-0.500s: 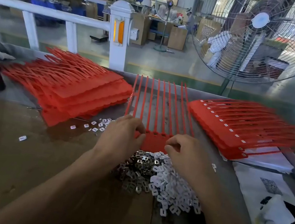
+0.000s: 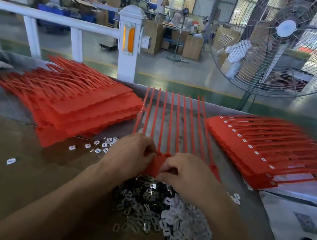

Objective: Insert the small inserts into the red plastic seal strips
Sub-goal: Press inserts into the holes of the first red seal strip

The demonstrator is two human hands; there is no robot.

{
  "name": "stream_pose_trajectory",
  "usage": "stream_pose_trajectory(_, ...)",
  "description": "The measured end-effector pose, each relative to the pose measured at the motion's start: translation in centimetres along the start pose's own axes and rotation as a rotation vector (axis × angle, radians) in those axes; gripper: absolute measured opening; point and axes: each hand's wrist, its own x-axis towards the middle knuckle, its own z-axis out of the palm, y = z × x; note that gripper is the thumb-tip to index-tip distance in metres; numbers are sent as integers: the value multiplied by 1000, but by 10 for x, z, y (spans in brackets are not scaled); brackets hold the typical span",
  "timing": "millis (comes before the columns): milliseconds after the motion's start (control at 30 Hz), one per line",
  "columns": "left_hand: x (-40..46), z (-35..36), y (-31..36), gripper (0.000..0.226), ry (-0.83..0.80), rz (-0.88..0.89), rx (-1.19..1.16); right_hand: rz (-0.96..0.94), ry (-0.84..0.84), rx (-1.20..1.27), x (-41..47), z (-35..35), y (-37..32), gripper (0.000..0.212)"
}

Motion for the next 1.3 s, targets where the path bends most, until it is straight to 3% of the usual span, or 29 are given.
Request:
stream_pose_trajectory(200,-9,6,-6,11,59,58,-55,-43,-67,-113,-4,3,-4,22)
stream_pose_trajectory(400,-11,5,-9,13,72,97,-67,-55,-60,-102,-6,3,-6,11)
stream_pose_trajectory(600,-15,2,-9,11,110,103,-140,53,-9,204,-13,2,-1,13)
stream_pose_trajectory(867,-24,-5,11,14,66,135,-422,248,259,665,-12,2,2,6)
stream_pose_trajectory(1000,-25,-5,15,17,122,172,-419,282,235,852,-9,5,1,10)
stream_pose_trajectory(1167,-24,-8,13,11,174,269,-311,305,188,920,-7,7,2,24)
stream_pose_trajectory(1300,-24,-7,14,6,209,220,-372,282,210,923,-7,7,2,30)
